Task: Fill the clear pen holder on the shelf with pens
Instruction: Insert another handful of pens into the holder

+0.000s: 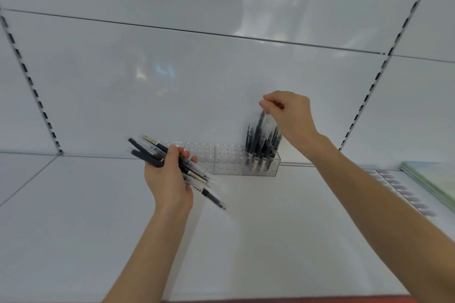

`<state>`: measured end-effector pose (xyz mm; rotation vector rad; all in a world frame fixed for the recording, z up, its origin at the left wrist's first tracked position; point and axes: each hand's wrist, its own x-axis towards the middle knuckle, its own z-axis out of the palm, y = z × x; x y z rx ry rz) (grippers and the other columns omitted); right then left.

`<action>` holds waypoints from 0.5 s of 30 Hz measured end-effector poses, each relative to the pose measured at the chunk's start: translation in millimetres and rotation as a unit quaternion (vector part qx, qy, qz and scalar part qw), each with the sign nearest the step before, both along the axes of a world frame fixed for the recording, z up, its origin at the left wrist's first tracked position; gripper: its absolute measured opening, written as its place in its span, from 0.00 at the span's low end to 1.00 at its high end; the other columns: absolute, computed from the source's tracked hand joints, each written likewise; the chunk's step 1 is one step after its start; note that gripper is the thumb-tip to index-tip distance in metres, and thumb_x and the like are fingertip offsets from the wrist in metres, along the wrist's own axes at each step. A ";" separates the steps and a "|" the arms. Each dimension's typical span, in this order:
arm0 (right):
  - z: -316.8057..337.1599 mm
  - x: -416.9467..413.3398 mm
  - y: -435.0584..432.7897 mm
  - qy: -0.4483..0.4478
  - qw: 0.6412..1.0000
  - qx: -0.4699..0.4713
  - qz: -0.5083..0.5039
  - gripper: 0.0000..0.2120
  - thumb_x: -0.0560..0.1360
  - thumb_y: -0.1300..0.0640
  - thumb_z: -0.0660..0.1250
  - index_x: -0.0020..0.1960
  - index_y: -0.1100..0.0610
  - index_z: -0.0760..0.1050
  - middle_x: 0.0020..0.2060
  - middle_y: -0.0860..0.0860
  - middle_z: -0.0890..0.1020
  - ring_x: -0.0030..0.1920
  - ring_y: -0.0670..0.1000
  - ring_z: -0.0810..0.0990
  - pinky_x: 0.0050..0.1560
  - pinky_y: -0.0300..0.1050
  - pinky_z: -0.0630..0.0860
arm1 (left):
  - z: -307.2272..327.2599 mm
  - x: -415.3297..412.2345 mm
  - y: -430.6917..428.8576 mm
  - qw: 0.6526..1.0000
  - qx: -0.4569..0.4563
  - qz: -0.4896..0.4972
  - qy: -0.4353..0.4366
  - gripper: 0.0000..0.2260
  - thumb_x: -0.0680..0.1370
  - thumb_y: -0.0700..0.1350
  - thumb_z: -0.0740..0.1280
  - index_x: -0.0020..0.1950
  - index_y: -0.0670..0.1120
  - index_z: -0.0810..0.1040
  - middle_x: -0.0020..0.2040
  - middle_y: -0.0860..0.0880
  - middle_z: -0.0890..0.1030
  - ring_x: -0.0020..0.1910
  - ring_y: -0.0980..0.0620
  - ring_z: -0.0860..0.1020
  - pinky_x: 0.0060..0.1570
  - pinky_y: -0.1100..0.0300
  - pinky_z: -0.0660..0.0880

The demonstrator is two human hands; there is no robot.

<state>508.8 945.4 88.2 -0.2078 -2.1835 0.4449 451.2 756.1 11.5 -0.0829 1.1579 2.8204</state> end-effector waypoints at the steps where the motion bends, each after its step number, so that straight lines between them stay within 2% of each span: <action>1: -1.9 0.2 0.7 -0.003 1.000 0.002 0.000 0.12 0.75 0.61 0.65 0.42 0.72 0.77 0.35 0.66 0.80 0.39 0.64 0.77 0.46 0.55 0.72 | 0.0 0.0 0.1 1.000 0.002 0.000 -0.001 0.07 0.78 0.37 0.62 0.40 0.44 0.69 0.33 0.48 0.73 0.28 0.57 0.74 0.38 0.60 0.79; 5: -16.7 1.2 -1.8 -0.031 0.999 -0.009 0.006 0.12 0.75 0.62 0.65 0.44 0.73 0.75 0.37 0.68 0.80 0.40 0.66 0.77 0.47 0.57 0.73 | -0.9 -0.6 -0.6 1.000 0.002 0.002 -0.002 0.08 0.78 0.37 0.62 0.40 0.44 0.70 0.33 0.48 0.73 0.29 0.57 0.74 0.37 0.60 0.79; 9: -19.6 -1.4 -4.8 -0.084 0.996 -0.032 -0.019 0.10 0.75 0.57 0.65 0.53 0.63 0.76 0.44 0.57 0.82 0.46 0.56 0.79 0.52 0.51 0.75 | -0.4 -1.1 -0.4 1.000 0.001 0.003 -0.005 0.08 0.78 0.37 0.62 0.39 0.44 0.70 0.33 0.48 0.73 0.29 0.57 0.74 0.37 0.60 0.79; 15: -16.4 -6.1 0.9 -0.116 0.992 0.006 -0.044 0.08 0.76 0.57 0.63 0.48 0.61 0.78 0.43 0.55 0.83 0.45 0.55 0.78 0.49 0.50 0.74 | 1.3 -1.5 -0.1 1.000 0.000 0.002 -0.001 0.07 0.78 0.37 0.62 0.40 0.44 0.70 0.34 0.48 0.73 0.29 0.57 0.74 0.37 0.60 0.79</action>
